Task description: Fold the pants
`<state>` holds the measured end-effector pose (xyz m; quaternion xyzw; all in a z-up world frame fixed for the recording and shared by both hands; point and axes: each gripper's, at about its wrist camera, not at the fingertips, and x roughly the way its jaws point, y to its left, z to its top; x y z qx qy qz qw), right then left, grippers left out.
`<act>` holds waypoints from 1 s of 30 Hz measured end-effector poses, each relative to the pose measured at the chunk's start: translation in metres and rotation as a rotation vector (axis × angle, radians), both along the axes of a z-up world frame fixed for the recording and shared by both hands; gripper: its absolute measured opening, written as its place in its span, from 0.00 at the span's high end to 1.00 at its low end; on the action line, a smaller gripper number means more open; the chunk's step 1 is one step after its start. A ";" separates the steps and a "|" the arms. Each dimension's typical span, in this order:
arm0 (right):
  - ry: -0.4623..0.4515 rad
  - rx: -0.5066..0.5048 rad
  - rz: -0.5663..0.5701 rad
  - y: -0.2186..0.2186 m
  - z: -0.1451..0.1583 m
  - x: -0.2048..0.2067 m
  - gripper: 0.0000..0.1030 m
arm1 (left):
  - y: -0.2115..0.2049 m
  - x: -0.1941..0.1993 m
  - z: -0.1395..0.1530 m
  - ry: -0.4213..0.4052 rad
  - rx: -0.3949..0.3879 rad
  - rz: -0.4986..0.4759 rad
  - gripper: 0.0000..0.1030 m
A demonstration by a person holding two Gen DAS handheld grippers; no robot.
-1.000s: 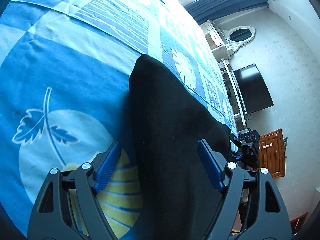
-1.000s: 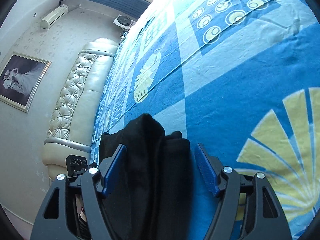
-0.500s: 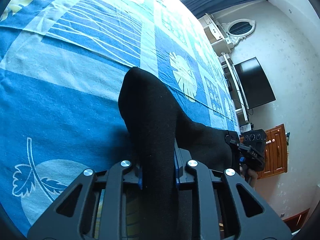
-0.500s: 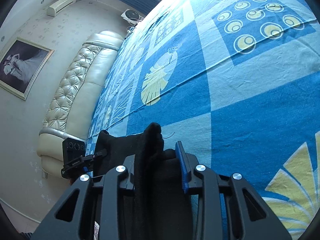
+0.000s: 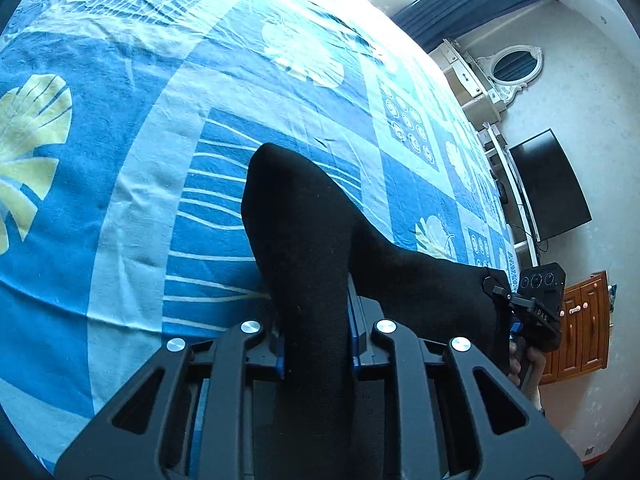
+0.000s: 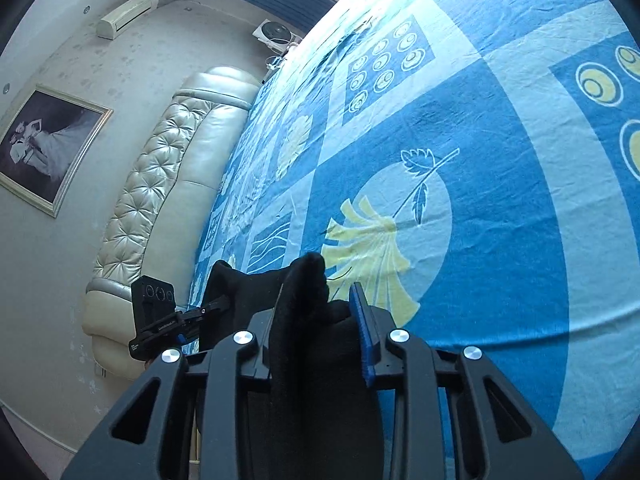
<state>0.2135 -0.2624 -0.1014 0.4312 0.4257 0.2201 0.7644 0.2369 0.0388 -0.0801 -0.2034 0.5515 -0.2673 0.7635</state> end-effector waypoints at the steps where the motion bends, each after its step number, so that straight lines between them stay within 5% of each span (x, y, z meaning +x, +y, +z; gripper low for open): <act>1: 0.017 -0.001 -0.002 -0.001 -0.006 0.004 0.71 | 0.003 0.004 -0.008 0.021 -0.011 0.001 0.79; 11: 0.035 0.055 -0.006 -0.010 -0.023 -0.001 0.71 | 0.021 -0.003 -0.024 0.033 -0.116 0.023 0.78; 18: 0.041 0.052 -0.005 -0.009 -0.019 0.001 0.70 | 0.018 -0.002 -0.021 0.012 -0.116 0.010 0.75; 25: 0.054 0.046 0.004 -0.014 0.001 -0.035 0.33 | 0.032 -0.039 -0.006 -0.024 -0.121 -0.028 0.48; 30: 0.065 0.056 0.003 -0.019 0.000 -0.093 0.28 | 0.052 -0.095 -0.003 -0.007 -0.165 -0.012 0.40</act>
